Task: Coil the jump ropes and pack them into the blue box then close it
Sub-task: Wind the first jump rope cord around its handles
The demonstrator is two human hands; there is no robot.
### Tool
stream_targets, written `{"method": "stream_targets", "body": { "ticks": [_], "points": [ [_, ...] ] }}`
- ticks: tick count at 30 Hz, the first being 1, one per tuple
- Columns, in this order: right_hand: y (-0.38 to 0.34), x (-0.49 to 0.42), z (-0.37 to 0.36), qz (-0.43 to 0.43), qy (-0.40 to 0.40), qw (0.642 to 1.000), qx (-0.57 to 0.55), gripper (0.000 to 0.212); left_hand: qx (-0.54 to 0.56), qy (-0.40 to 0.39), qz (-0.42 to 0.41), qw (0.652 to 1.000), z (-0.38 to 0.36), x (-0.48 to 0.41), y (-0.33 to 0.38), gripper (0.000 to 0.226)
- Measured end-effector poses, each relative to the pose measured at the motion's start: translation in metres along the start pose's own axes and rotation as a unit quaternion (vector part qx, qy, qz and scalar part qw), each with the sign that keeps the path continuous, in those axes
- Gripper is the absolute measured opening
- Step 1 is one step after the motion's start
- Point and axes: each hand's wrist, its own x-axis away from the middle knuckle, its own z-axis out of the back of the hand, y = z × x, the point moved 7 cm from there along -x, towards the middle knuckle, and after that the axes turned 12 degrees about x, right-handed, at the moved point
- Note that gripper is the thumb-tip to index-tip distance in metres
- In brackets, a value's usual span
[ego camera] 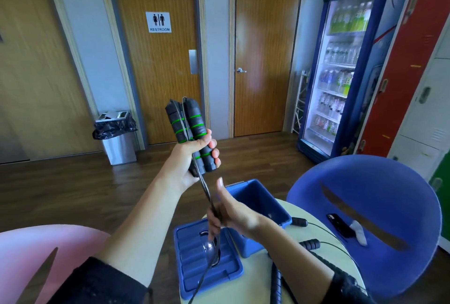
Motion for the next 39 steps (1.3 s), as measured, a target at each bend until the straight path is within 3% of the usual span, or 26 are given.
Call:
{"method": "stream_targets", "body": {
  "ticks": [2, 4, 8, 10, 14, 18, 21, 24, 28, 31, 33, 35, 39],
  "points": [
    [0.018, -0.005, 0.010, -0.010, 0.032, 0.999, -0.001, 0.070, -0.023, 0.002, 0.019, 1.000, 0.003, 0.003, 0.002, 0.013],
    [0.020, -0.006, 0.038, 0.005, 0.139, 0.990, 0.003, 0.058, -0.034, 0.008, 0.048, 0.998, 0.007, 0.006, 0.002, 0.014],
    [-0.034, 0.019, 0.100, 0.127, 0.322, 0.932, 0.107, 0.028, -0.053, 0.021, 0.120, 0.991, 0.017, 0.012, 0.003, 0.021],
    [-0.076, 0.034, 0.110, 0.202, 0.351, 0.899, 0.166, 0.019, -0.062, 0.026, 0.139, 0.988, 0.020, 0.015, 0.003, 0.027],
    [-0.125, 0.038, 0.100, 0.273, 0.345, 0.841, 0.316, 0.031, -0.037, -0.037, 0.185, 0.981, 0.003, 0.024, -0.005, 0.076],
    [-0.137, 0.034, 0.093, 0.310, 0.333, 0.812, 0.366, 0.030, -0.039, -0.063, 0.206, 0.976, -0.006, 0.029, -0.004, 0.061],
    [-0.136, 0.034, 0.089, 0.311, 0.314, 0.829, 0.344, 0.024, -0.048, -0.083, 0.232, 0.968, -0.008, 0.031, -0.007, 0.050],
    [-0.122, 0.032, 0.098, 0.286, 0.328, 0.869, 0.237, 0.029, -0.056, -0.107, 0.241, 0.963, -0.011, 0.032, -0.008, 0.054],
    [-0.063, 0.007, 0.105, 0.143, 0.273, 0.945, 0.109, 0.059, -0.084, -0.090, 0.244, 0.962, -0.006, 0.032, -0.003, 0.080],
    [-0.041, 0.000, 0.110, 0.078, 0.268, 0.958, 0.072, 0.058, -0.141, -0.028, 0.241, 0.960, 0.002, 0.027, 0.009, 0.069],
    [-0.057, 0.010, 0.119, 0.088, 0.319, 0.936, 0.120, 0.048, -0.229, 0.044, 0.226, 0.946, 0.010, 0.022, 0.020, 0.050],
    [-0.090, 0.024, 0.123, 0.143, 0.352, 0.895, 0.234, 0.046, -0.334, 0.107, 0.198, 0.915, 0.019, 0.015, 0.034, 0.044],
    [-0.161, 0.035, 0.100, 0.249, 0.282, 0.785, 0.492, 0.040, -0.537, 0.146, 0.187, 0.810, 0.024, 0.006, 0.044, 0.042]
  ]
}}
